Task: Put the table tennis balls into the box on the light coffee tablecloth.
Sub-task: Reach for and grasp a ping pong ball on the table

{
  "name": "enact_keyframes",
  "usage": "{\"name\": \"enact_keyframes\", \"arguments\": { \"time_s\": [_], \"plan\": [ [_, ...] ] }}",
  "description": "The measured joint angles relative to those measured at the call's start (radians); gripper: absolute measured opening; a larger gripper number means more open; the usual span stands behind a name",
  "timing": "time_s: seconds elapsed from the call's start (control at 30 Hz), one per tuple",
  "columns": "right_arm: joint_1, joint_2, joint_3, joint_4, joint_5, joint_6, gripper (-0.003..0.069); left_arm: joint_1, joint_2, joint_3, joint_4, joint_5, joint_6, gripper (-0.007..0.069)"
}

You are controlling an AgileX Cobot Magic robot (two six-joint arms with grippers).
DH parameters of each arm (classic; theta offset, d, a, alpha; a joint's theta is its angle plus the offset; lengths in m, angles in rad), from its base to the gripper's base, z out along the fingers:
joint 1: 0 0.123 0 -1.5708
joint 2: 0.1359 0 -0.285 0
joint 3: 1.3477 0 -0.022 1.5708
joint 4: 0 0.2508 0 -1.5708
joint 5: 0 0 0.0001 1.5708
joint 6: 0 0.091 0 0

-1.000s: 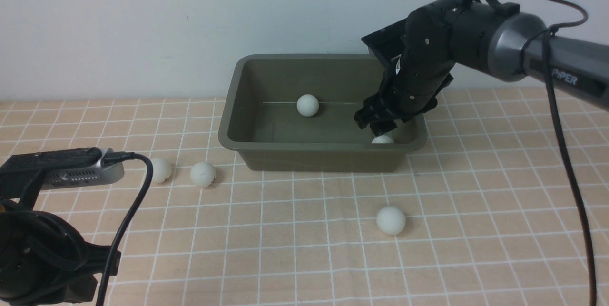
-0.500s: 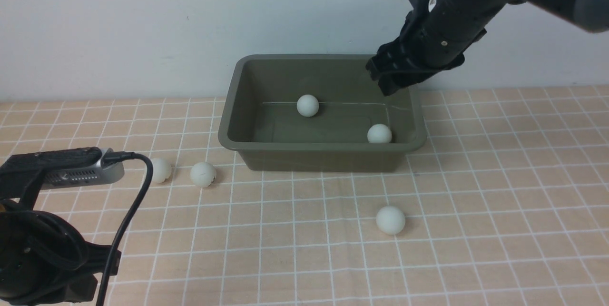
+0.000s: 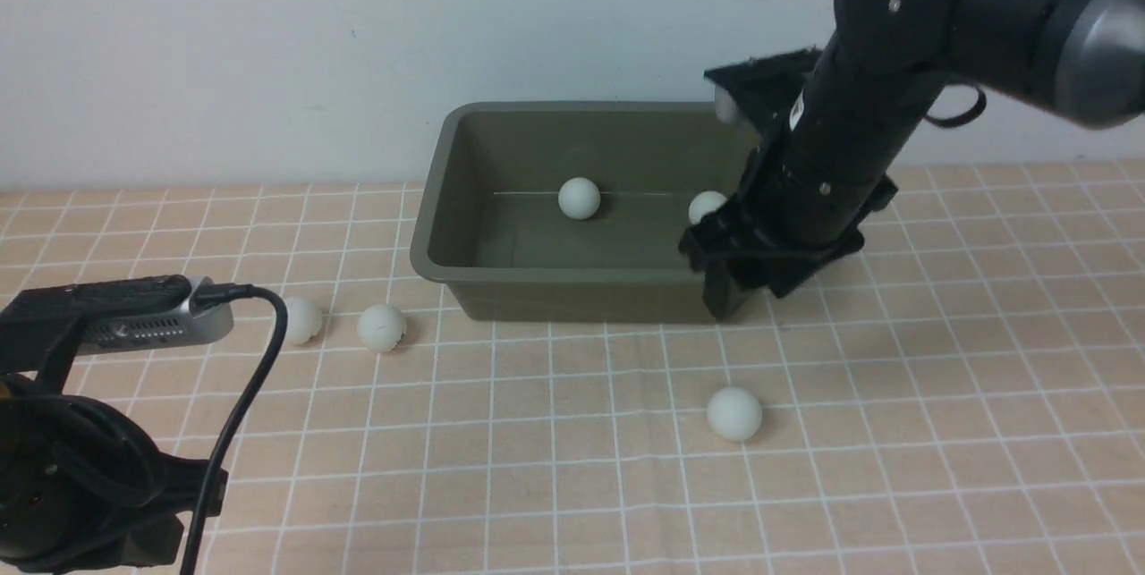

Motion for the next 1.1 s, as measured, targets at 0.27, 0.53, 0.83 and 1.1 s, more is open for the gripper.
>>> {"name": "enact_keyframes", "arguments": {
  "time_s": [0.27, 0.53, 0.83, 1.1],
  "plan": [
    [0.045, 0.000, 0.199, 0.000, -0.227, 0.000, 0.0405, 0.000, 0.000, 0.000, 0.000, 0.000, 0.000, -0.0069],
    [0.047, 0.000, 0.277, -0.055, -0.384, -0.004, 0.0405, 0.000, 0.000, 0.000, 0.000, 0.000, 0.000, -0.0069],
    [0.047, 0.030, 0.280, -0.077, -0.398, -0.004, 0.0405, 0.000, 0.000, 0.000, 0.000, 0.000, 0.000, -0.0069],
    [0.047, 0.078, 0.280, -0.077, -0.408, -0.004, 0.0393, 0.000, 0.000, 0.000, 0.000, 0.000, 0.000, -0.0069]
  ]
}}
